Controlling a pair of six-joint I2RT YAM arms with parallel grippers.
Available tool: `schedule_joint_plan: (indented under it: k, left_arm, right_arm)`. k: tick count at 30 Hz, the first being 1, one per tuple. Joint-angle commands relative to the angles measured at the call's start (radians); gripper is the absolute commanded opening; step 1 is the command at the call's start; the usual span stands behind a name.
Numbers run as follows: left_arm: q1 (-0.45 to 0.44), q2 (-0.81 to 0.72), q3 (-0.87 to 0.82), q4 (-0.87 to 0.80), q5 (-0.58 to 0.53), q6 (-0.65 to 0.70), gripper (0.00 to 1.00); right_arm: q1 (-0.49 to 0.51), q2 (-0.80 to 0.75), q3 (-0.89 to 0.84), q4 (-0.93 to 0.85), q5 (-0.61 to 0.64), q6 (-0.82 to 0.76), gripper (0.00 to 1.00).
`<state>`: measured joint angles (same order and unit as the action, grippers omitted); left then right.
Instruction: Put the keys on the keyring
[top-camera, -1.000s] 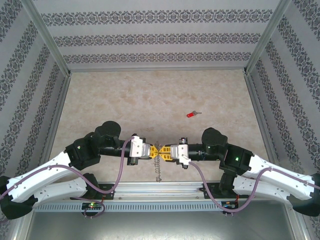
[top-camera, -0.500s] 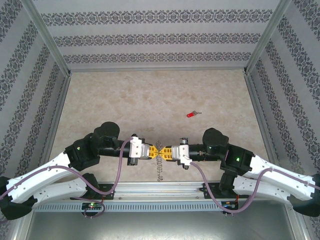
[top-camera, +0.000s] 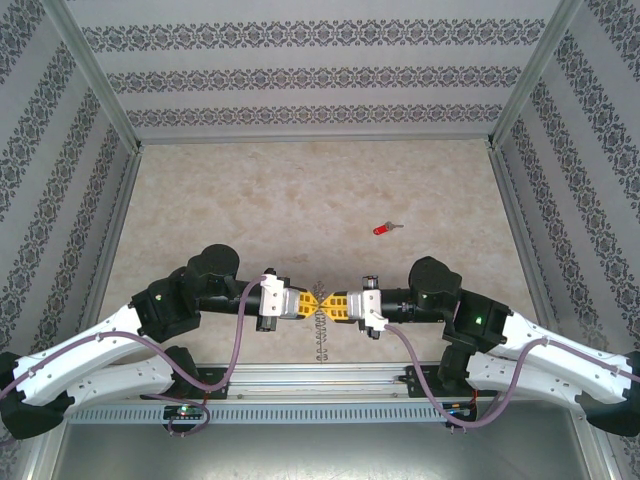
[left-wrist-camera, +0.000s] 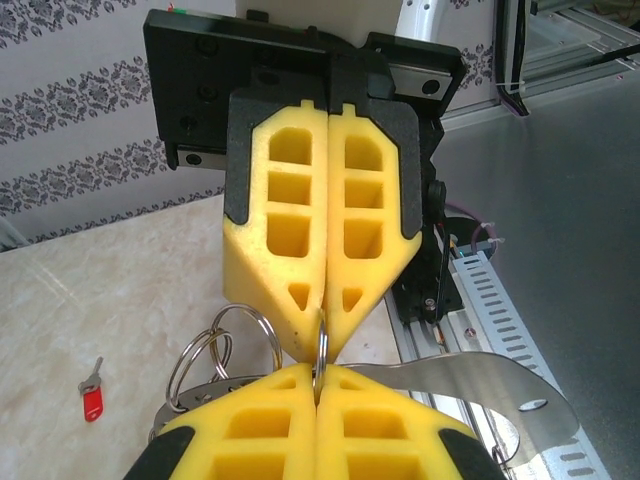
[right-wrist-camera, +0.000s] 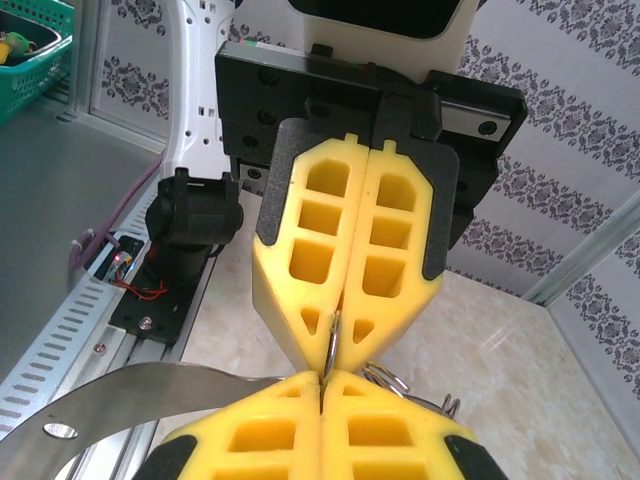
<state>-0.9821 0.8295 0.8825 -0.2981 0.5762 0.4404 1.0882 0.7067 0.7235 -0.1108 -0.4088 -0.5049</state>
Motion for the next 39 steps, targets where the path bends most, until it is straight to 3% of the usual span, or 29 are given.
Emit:
schedule_joint_plan:
  k: [1, 8, 14, 22, 27, 33, 39]
  left_arm:
    - [-0.004, -0.03, 0.004, 0.025, 0.019, -0.016, 0.0]
    - [-0.004, -0.036, 0.008, 0.021, 0.019, -0.017, 0.0]
    - [-0.004, -0.041, 0.007, 0.019, 0.019, -0.016, 0.0]
    - [-0.004, -0.044, 0.004, 0.025, 0.024, -0.019, 0.0]
    - [-0.004, -0.049, -0.001, 0.025, 0.021, -0.019, 0.0]
    - [-0.004, -0.051, -0.012, 0.041, 0.026, -0.023, 0.0]
    - [-0.004, -0.062, -0.02, 0.044, 0.011, -0.026, 0.0]
  right_arm:
    - [-0.018, -0.037, -0.015, -0.012, 0.017, 0.011, 0.05]
    - [-0.024, -0.06, -0.031, -0.01, 0.075, 0.014, 0.07]
    - [-0.03, -0.104, -0.062, -0.003, 0.105, 0.04, 0.21]
    - [-0.033, -0.13, -0.08, 0.003, 0.154, 0.064, 0.22]
    - [-0.054, -0.155, -0.104, 0.017, 0.22, 0.112, 0.35]
    - [-0.152, -0.145, -0.098, 0.019, 0.242, 0.211, 0.47]
    - [-0.335, -0.064, -0.065, -0.023, 0.25, 0.355, 0.53]
